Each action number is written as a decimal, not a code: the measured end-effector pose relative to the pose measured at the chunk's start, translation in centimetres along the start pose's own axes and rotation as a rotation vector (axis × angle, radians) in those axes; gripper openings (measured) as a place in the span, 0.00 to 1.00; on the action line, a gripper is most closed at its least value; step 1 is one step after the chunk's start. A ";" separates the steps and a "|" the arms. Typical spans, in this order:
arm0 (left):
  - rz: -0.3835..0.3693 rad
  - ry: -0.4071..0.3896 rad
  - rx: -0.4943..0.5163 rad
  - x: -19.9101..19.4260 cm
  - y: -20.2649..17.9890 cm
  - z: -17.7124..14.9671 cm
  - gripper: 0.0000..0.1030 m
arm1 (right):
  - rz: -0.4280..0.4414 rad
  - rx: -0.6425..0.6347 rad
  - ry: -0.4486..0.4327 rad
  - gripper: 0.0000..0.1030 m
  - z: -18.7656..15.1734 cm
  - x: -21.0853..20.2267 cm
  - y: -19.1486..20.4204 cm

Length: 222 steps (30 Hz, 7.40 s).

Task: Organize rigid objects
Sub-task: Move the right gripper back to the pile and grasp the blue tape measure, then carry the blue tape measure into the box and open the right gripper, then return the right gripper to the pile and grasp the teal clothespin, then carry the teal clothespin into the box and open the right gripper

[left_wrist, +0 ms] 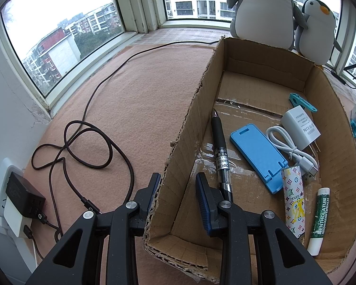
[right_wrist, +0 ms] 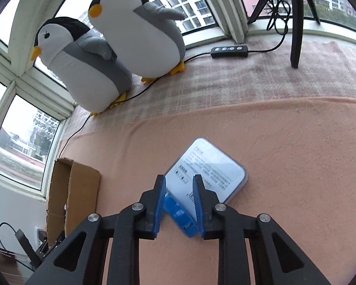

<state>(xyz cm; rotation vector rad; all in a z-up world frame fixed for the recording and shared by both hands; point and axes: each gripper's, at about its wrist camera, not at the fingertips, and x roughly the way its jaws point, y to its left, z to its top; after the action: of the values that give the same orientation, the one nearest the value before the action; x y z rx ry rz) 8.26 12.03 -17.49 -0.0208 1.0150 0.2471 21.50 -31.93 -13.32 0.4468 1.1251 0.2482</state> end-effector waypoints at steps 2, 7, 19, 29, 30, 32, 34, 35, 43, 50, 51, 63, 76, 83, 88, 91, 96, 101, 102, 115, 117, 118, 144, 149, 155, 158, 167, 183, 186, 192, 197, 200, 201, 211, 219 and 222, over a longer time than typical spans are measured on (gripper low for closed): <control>0.001 -0.001 0.000 0.0 0.0 0.0 0.31 | 0.013 -0.007 0.010 0.20 -0.3 0.1 0.2; 0.002 -0.002 0.001 0.0 0.1 -0.1 0.31 | 0.055 -0.011 0.037 0.20 -1.2 0.2 1.0; 0.004 -0.003 0.001 0.0 0.0 -0.1 0.31 | 0.008 -0.117 0.083 0.31 -4.6 -0.1 3.1; 0.006 -0.004 0.001 0.0 0.0 -0.2 0.31 | -0.120 -0.304 0.084 0.53 -6.6 0.9 5.8; 0.006 -0.004 0.001 0.0 0.0 -0.2 0.31 | -0.131 -0.320 0.091 0.53 -6.8 1.2 6.1; 0.006 -0.004 0.001 0.0 0.0 -0.2 0.31 | -0.158 -0.351 0.103 0.54 -7.2 1.8 6.7; 0.006 -0.004 0.001 0.0 0.0 -0.2 0.31 | -0.186 -0.372 0.108 0.54 -7.3 2.4 7.1; 0.006 -0.004 0.001 0.0 0.0 -0.2 0.31 | -0.198 -0.381 0.111 0.54 -7.3 2.6 7.2; 0.006 -0.004 0.001 0.0 0.0 -0.2 0.31 | -0.245 -0.397 0.141 0.54 -7.0 3.8 7.4; 0.006 -0.005 0.001 0.0 0.0 -0.2 0.31 | -0.279 -0.418 0.158 0.54 -7.0 4.2 8.0; 0.006 -0.005 0.000 0.0 0.0 -0.2 0.31 | -0.278 -0.416 0.159 0.53 -7.0 4.2 8.0; 0.006 -0.005 0.000 0.0 -0.1 -0.2 0.31 | -0.234 -0.380 0.146 0.45 -7.6 2.8 7.6; 0.006 -0.005 -0.001 0.0 -0.1 -0.2 0.31 | -0.102 -0.428 0.062 0.45 -7.1 -0.1 13.8; 0.006 -0.005 -0.001 0.0 -0.1 -0.2 0.31 | -0.032 -0.519 0.045 0.45 -7.0 0.7 19.1; 0.006 -0.005 -0.002 0.0 -0.1 -0.2 0.31 | -0.005 -0.572 0.041 0.45 -7.4 2.0 22.3; 0.006 -0.006 -0.002 0.0 -0.1 -0.2 0.31 | 0.017 -0.586 0.046 0.45 -7.5 2.9 23.9; 0.005 -0.006 -0.002 0.0 -0.1 -0.2 0.31 | 0.023 -0.617 0.055 0.45 -7.7 4.6 26.1; 0.006 -0.006 -0.004 0.1 -0.3 -0.2 0.31 | 0.029 -0.625 0.075 0.45 -7.9 6.1 27.2; 0.006 -0.006 -0.003 0.1 -0.2 -0.2 0.31 | 0.029 -0.631 0.082 0.45 -8.0 6.4 27.4; 0.005 -0.006 -0.003 0.1 -0.2 -0.2 0.31 | 0.020 -0.641 0.125 0.45 -8.9 8.7 28.2; 0.005 -0.006 -0.003 0.1 -0.2 -0.2 0.31 | 0.019 -0.639 0.125 0.45 -8.9 8.7 28.2; 0.005 -0.006 -0.003 0.1 -0.2 -0.2 0.31 | 0.018 -0.640 0.123 0.46 -8.9 8.7 28.3; 0.006 -0.008 -0.003 0.1 -0.3 -0.1 0.31 | 0.045 -0.504 0.011 0.54 -8.4 2.1 23.8; 0.006 -0.008 -0.003 0.0 -0.4 -0.1 0.31 | 0.023 -0.361 -0.034 0.56 -7.7 -0.3 19.2; 0.007 -0.010 -0.005 0.0 -0.4 -0.1 0.31 | -0.068 -0.149 -0.066 0.58 -6.7 -1.4 12.8; 0.007 -0.009 -0.005 0.0 -0.5 -0.1 0.31 | -0.093 -0.029 -0.062 0.58 -6.1 -1.1 10.2; 0.002 -0.011 -0.009 0.0 -0.4 -0.2 0.31 | -0.138 0.174 -0.013 0.58 -4.0 1.8 6.3; -0.005 -0.013 -0.010 0.0 -0.1 -0.2 0.31 | -0.281 0.190 0.029 0.58 -1.6 5.8 6.5; -0.006 -0.014 -0.009 0.0 -0.1 -0.2 0.31 | -0.310 0.167 0.019 0.57 -1.4 5.9 6.7; -0.006 -0.014 -0.010 0.0 -0.2 -0.1 0.31 | -0.347 0.086 0.028 0.43 -2.0 6.1 7.2; -0.006 -0.014 -0.010 0.0 -0.2 -0.1 0.31 | -0.334 0.046 0.046 0.24 -2.5 5.7 6.9; -0.007 -0.014 -0.010 0.0 -0.2 -0.1 0.31 | -0.308 0.025 0.059 0.19 -3.0 5.2 6.6; -0.006 -0.014 -0.010 0.0 -0.1 -0.1 0.31 | -0.301 0.018 0.063 0.18 -3.2 5.1 6.5; -0.006 -0.014 -0.009 0.1 -0.2 0.0 0.31 | -0.205 0.014 0.070 0.18 -5.2 3.2 5.9; -0.006 -0.014 -0.008 0.1 -0.2 0.0 0.31 | -0.107 -0.030 0.062 0.18 -6.3 1.2 8.0; -0.005 -0.014 -0.008 0.1 -0.2 0.0 0.31 | -0.086 -0.070 0.053 0.18 -6.5 0.6 9.5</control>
<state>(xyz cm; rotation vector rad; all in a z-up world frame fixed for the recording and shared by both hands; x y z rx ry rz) 8.30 11.88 -17.61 -0.0288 0.9998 0.2461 16.10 -21.89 -11.72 0.3307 1.1809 0.2244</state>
